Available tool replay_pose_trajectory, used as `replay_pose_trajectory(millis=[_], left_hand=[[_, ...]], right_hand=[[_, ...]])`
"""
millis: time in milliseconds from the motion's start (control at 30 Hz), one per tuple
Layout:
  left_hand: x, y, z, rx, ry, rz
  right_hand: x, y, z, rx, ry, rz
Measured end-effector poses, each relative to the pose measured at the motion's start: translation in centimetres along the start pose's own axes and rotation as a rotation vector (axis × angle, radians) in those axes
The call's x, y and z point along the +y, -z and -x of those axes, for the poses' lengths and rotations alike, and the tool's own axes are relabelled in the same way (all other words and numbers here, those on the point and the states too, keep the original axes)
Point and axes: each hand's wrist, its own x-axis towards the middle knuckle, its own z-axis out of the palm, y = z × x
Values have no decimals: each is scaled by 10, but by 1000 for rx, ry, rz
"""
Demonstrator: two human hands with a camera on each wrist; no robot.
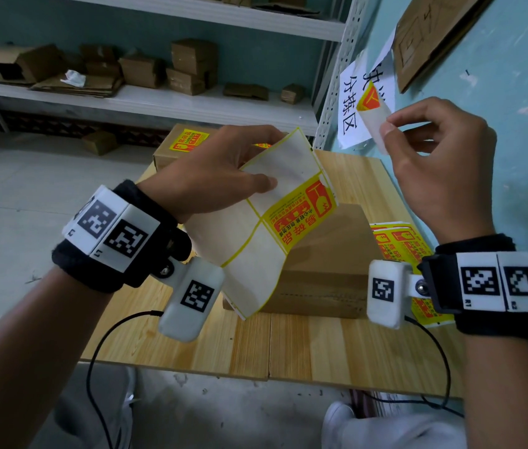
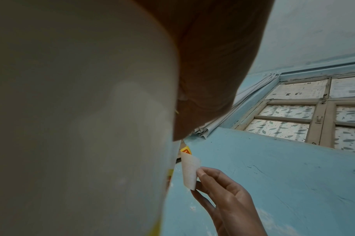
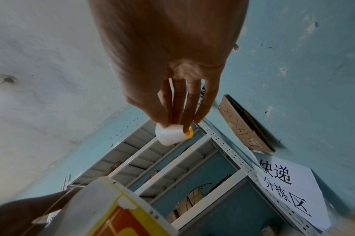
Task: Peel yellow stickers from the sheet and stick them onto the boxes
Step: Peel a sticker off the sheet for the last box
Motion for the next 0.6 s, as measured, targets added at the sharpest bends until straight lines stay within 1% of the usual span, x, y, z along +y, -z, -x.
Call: replay_pose_trajectory(millis=[133,267,400,600], left_hand=[[-3,3,-2,20,-3,4],[-4,6,-2,39,-53,36],[-9,9,-4,128,-51,12],[-17,23,-5,285,-8,76]], right_hand=[[0,0,0,-1,-5,12],[-1,-1,0,-2,-7,16],[-2,-1,1,-3,-5,14],[-5,-7,1,-10,-15,-31]])
